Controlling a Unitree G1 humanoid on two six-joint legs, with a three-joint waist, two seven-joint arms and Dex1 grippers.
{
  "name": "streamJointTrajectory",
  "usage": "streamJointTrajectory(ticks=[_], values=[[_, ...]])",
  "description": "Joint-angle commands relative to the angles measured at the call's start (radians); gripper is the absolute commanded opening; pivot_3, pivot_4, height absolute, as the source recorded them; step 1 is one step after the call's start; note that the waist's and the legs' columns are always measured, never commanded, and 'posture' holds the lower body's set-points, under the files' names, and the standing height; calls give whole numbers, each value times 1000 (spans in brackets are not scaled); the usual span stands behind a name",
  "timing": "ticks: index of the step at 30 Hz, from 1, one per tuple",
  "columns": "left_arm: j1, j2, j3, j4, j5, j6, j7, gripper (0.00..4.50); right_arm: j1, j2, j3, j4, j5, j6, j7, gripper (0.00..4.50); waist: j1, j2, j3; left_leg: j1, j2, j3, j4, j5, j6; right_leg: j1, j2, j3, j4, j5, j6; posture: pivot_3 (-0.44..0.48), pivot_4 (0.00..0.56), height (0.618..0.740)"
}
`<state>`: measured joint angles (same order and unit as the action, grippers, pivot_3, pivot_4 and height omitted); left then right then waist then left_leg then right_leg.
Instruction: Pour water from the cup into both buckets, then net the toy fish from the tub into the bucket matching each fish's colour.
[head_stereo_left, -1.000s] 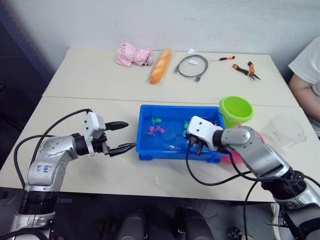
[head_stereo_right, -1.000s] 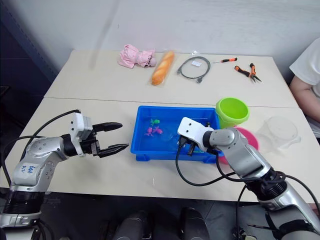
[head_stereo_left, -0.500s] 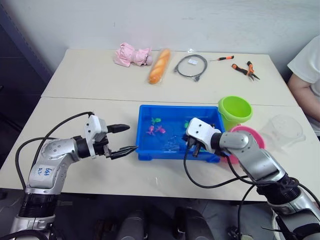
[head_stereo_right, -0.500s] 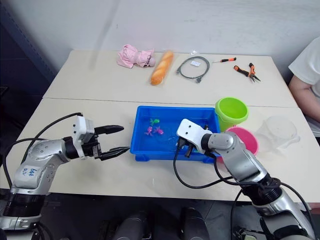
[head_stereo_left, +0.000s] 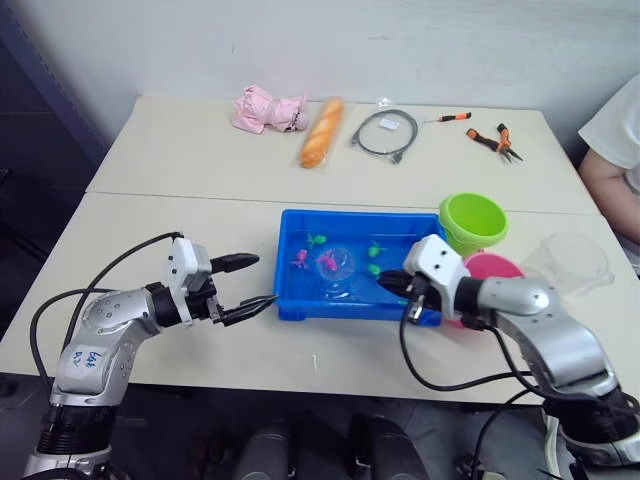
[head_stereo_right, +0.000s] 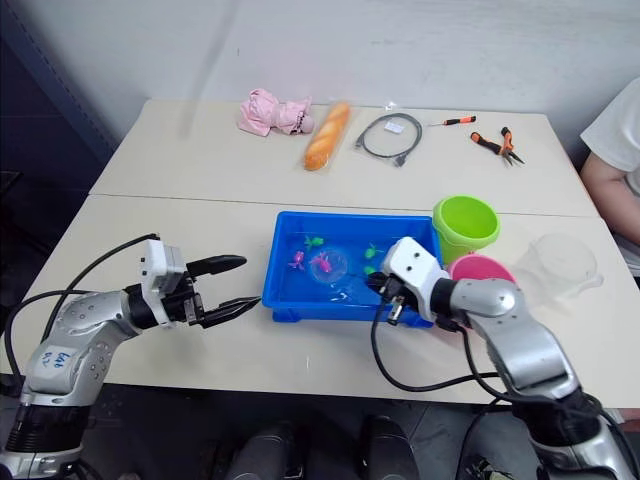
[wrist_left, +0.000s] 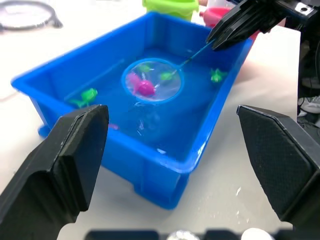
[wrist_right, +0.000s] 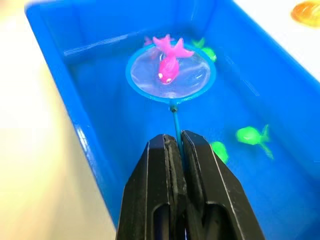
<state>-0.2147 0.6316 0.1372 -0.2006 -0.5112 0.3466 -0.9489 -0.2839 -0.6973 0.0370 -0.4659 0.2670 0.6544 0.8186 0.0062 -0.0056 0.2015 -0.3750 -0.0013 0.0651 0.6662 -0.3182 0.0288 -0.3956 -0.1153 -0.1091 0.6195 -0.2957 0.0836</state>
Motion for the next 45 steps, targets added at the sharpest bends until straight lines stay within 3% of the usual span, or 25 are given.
streamJointTrajectory(ticks=[1,8,22,27,29,36,40,45], values=[[-28,27,-7,-91,-51,49,-16,4388,72,-3,-63,-58,34,-59,4,0,-1,0,0,0,0,0,0,0,0,0,0,0,0,0,0,0,150,740],[-139,56,-35,-82,-54,90,-57,4388,157,30,-104,-57,27,-146,-50,0,-5,0,0,1,0,1,0,0,-1,0,1,0,0,0,0,0,150,740],[-285,-16,-130,11,-64,88,-139,4388,472,-6,-662,-262,251,-152,-21,0,20,0,0,1,0,1,0,0,0,2,1,0,-1,0,0,0,150,740],[-320,-55,-162,64,-59,72,-165,4388,600,48,-826,-275,280,-195,-28,0,20,0,0,1,0,1,0,0,0,2,2,0,-1,0,0,0,150,740],[-336,-81,-195,91,-42,54,-187,4388,684,126,-880,-225,220,-320,-26,0,20,0,0,2,0,1,0,0,0,2,2,1,-1,0,0,0,150,740],[-355,-128,-216,124,-34,42,-201,4388,857,233,-889,-5,20,-747,5,0,16,0,0,5,-1,4,-1,0,1,3,2,4,-2,0,1,0,150,740],[-346,-124,-210,115,-35,44,-202,4388,854,268,-857,108,-78,-971,-56,0,8,0,0,6,0,5,-2,0,-1,2,3,5,-2,0,1,0,150,740],[-335,-127,-211,102,-31,44,-192,4388,816,271,-818,174,-211,-1073,-181,0,7,0,0,7,0,5,-1,1,-2,2,2,6,-1,0,0,0,150,740]])
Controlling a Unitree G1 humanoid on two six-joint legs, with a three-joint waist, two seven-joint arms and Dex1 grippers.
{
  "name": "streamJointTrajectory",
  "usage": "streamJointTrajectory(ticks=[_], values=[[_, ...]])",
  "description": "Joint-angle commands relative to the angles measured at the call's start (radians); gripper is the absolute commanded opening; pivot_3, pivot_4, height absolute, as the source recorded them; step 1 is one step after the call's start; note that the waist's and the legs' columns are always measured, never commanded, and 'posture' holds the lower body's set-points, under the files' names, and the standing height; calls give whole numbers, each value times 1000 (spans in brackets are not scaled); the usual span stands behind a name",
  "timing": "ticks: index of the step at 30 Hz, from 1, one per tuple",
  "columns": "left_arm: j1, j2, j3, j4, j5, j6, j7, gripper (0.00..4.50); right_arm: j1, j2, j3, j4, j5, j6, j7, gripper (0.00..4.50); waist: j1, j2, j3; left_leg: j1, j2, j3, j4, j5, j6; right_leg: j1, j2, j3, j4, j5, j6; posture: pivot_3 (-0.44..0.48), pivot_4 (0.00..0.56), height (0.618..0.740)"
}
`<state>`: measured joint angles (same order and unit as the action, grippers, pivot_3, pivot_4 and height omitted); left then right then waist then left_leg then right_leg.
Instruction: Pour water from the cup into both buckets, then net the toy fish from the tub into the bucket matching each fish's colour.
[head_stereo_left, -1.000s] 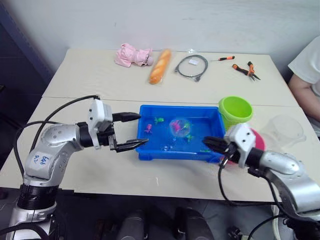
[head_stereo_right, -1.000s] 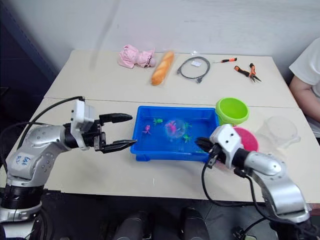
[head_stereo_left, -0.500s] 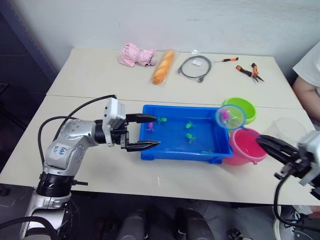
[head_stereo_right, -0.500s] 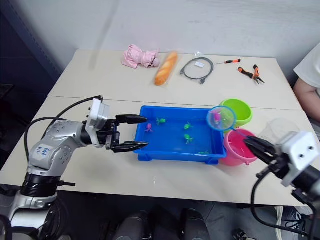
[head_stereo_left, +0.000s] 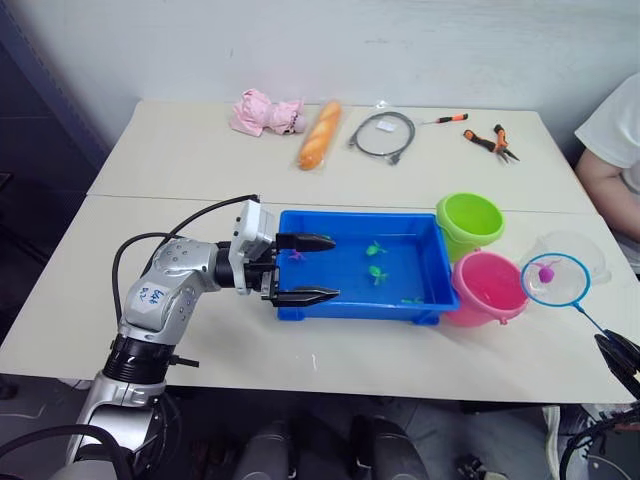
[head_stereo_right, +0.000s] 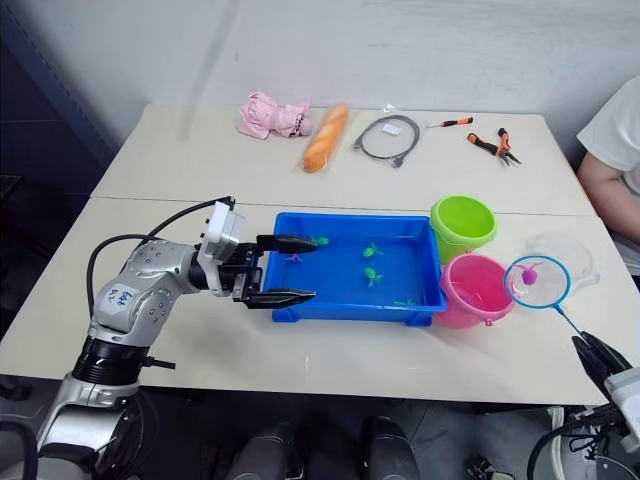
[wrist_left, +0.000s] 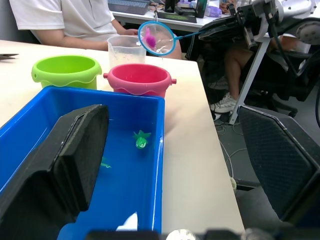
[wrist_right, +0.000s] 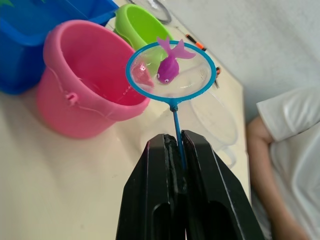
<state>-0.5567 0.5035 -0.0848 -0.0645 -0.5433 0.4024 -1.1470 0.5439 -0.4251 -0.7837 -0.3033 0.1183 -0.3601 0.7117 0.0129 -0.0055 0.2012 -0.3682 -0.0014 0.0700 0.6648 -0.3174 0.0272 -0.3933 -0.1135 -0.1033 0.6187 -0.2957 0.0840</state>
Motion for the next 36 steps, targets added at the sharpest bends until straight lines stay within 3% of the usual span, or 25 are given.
streamJointTrajectory(ticks=[1,17,29,33,36], values=[[11,0,11,-39,1,-11,9,4388,-21,-2,15,16,-78,-63,-94,0,1,0,0,0,0,0,0,0,0,0,0,0,0,0,0,0,150,740],[34,-5,12,-37,19,-36,38,4388,-86,-119,143,67,-525,-237,-386,0,8,0,0,-1,0,-1,0,0,-1,0,0,0,0,0,-1,0,150,740],[66,7,35,-43,30,-68,56,4388,-64,-226,120,71,-707,-295,-545,0,8,0,0,0,0,-1,1,1,-1,0,0,0,1,-1,-1,0,150,740],[78,9,36,-42,41,-78,60,4388,-25,-227,137,71,-643,-294,-529,0,10,0,0,-1,0,-1,0,1,-1,0,0,-1,1,-1,-1,0,150,740],[103,29,53,-41,47,-81,61,4388,-33,-230,168,-22,-368,-192,-425,0,8,0,0,-1,0,-1,1,1,-1,0,0,0,1,-1,-1,0,150,740]])
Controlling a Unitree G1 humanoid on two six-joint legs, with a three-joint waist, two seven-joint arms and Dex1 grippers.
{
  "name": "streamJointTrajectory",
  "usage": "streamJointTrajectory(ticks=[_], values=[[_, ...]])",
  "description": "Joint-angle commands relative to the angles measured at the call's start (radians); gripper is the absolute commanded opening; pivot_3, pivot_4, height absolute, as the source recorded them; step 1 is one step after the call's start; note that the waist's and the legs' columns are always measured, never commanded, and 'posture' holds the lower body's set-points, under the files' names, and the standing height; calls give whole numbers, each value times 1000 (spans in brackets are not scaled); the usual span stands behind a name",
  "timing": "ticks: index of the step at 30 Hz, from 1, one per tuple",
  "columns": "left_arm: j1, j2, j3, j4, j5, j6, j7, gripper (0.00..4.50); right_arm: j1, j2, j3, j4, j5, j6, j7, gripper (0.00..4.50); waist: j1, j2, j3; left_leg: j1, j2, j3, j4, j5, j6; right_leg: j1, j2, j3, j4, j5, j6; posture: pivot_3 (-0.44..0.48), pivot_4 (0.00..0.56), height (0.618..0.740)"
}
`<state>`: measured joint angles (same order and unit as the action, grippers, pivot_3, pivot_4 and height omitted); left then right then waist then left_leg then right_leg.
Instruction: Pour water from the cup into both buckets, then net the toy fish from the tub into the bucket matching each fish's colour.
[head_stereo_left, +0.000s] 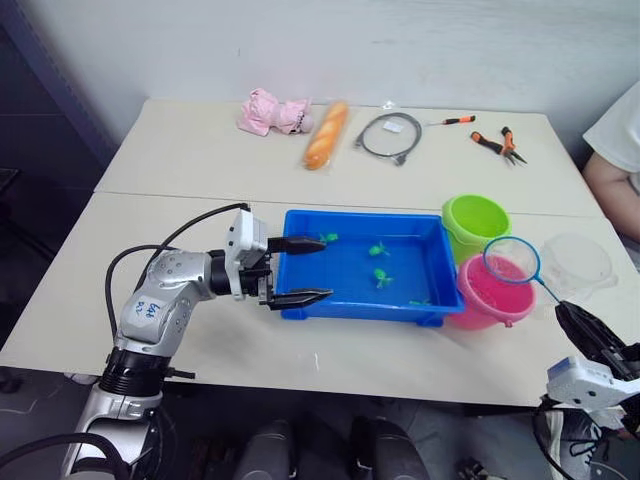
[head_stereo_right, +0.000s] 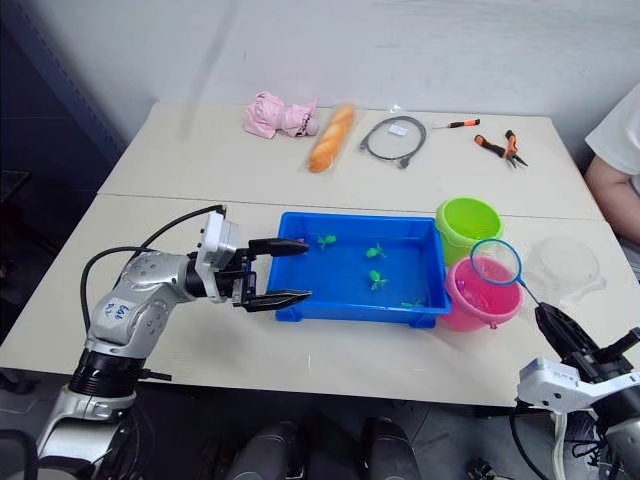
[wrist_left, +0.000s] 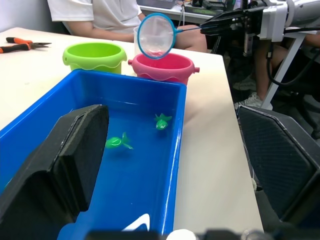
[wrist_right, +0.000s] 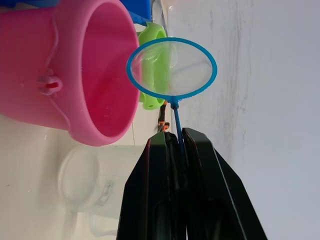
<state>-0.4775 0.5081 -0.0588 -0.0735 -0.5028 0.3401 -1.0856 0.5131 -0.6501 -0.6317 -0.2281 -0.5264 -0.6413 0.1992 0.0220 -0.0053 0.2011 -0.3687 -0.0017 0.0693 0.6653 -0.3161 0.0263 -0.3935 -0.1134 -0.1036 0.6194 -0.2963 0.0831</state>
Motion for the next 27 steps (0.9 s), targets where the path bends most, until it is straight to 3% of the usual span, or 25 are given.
streamJointTrajectory(ticks=[1,6,11,14,20,27], values=[[35,35,33,-31,8,-22,-3,4388,-5,-20,46,-138,412,144,147,0,-7,0,0,0,0,0,0,0,0,0,0,0,0,0,0,0,150,740],[91,77,90,-19,-1,-37,7,4388,-96,-171,110,-295,972,495,361,0,-25,0,0,1,2,-1,0,0,0,1,1,0,2,0,0,0,150,740],[168,122,187,-41,-23,-2,57,4388,-338,-334,289,-332,1211,865,446,0,-22,0,0,1,3,-3,1,0,1,1,-1,-2,1,0,-1,0,150,740],[195,142,222,-54,-18,-5,80,4388,-512,-346,432,-309,1232,1037,445,0,-20,-1,0,-1,3,-4,1,0,1,0,-1,-3,1,-1,-2,0,150,740],[203,139,246,-75,-1,-13,138,4388,-810,-261,686,-220,1151,1273,434,0,1,-1,0,-3,1,-5,2,-1,2,-1,-3,-4,0,-1,-2,0,150,740],[209,125,251,-127,19,21,261,4388,-977,-109,856,-145,1035,1392,419,0,-1,-1,0,-5,1,-4,1,-1,2,-2,-3,-5,0,0,-2,0,150,740]])
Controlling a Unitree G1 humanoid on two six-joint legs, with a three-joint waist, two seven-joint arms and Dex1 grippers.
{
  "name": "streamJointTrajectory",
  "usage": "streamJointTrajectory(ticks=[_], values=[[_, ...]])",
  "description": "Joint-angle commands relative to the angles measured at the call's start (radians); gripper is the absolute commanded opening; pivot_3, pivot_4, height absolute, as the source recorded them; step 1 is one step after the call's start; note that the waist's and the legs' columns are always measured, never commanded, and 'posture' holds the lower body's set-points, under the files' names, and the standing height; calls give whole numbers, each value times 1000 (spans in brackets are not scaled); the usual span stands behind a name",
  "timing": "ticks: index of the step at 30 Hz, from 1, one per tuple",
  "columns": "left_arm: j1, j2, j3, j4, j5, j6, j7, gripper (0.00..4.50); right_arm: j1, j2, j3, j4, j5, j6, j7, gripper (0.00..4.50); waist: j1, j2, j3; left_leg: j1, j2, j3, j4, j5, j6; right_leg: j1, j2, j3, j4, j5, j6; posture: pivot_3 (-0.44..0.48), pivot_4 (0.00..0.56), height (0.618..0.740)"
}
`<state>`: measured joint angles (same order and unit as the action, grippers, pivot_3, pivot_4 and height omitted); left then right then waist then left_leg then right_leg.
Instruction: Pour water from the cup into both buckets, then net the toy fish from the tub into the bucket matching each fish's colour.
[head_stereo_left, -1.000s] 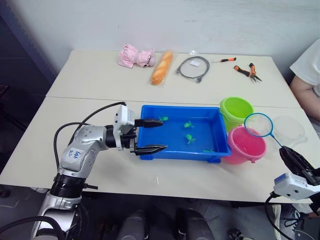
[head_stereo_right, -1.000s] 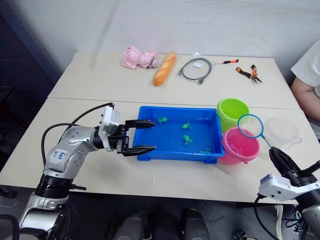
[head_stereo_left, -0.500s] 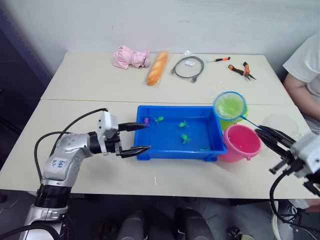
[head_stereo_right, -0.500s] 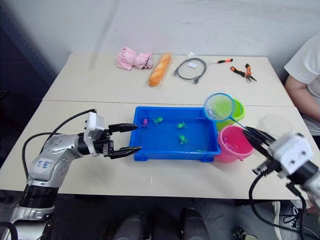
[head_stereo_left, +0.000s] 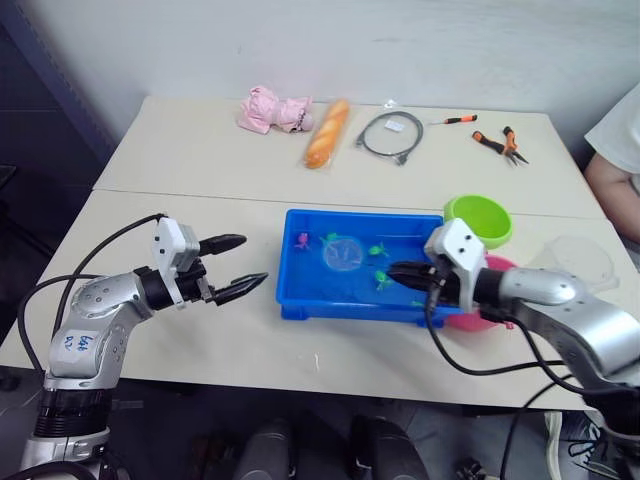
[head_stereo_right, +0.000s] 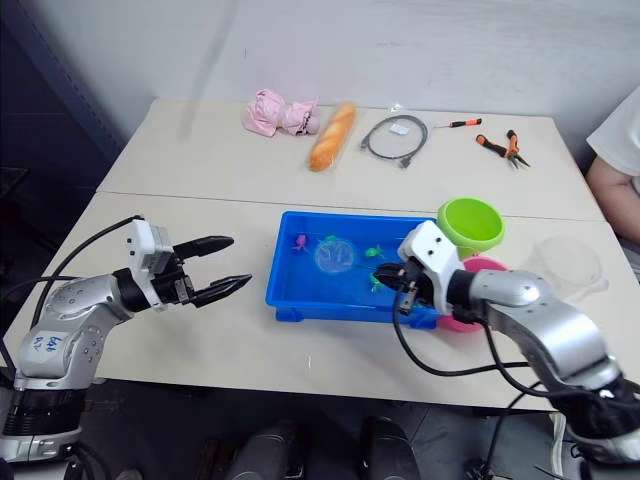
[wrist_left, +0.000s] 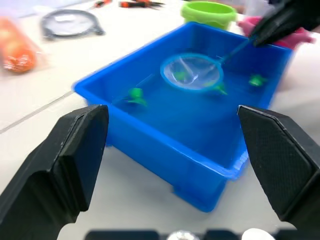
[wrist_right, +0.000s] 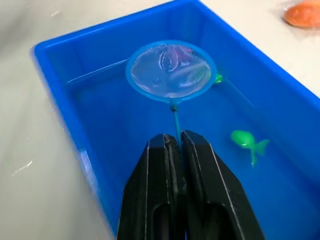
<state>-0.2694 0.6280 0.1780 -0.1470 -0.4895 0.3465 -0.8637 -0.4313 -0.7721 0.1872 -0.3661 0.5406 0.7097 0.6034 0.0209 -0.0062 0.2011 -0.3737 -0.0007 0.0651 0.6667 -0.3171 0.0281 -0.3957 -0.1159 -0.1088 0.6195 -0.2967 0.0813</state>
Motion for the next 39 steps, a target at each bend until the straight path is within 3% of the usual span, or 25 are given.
streamJointTrajectory(ticks=[1,12,16,23,33,39], values=[[12,8,12,-63,9,21,46,4388,-41,26,52,-7,-35,67,18,0,-1,0,0,0,0,0,0,0,0,0,0,0,1,0,0,0,150,740],[56,32,15,-78,24,24,50,4388,-224,205,227,197,-321,121,-89,0,-21,0,0,-1,0,0,0,1,-1,-1,1,-1,3,0,0,0,150,740],[41,46,7,-54,26,40,42,4388,-291,281,227,256,-296,186,-42,0,-25,0,0,-1,0,0,0,1,-1,-1,1,-1,3,0,0,0,150,740],[18,43,-3,-34,29,44,36,4388,-372,389,223,404,-368,110,-52,0,-29,0,0,-1,0,0,0,1,-1,-2,1,0,4,0,0,0,150,740],[28,45,-2,-28,28,42,24,4388,-315,441,203,392,-421,-74,-36,0,-55,0,0,-1,0,1,-2,1,-2,-3,2,0,5,0,0,0,150,740],[5,54,-6,20,41,19,-6,4388,-233,403,175,301,-414,-172,20,0,-53,0,0,-1,1,1,-2,1,-3,-4,2,0,6,0,0,0,150,740]])
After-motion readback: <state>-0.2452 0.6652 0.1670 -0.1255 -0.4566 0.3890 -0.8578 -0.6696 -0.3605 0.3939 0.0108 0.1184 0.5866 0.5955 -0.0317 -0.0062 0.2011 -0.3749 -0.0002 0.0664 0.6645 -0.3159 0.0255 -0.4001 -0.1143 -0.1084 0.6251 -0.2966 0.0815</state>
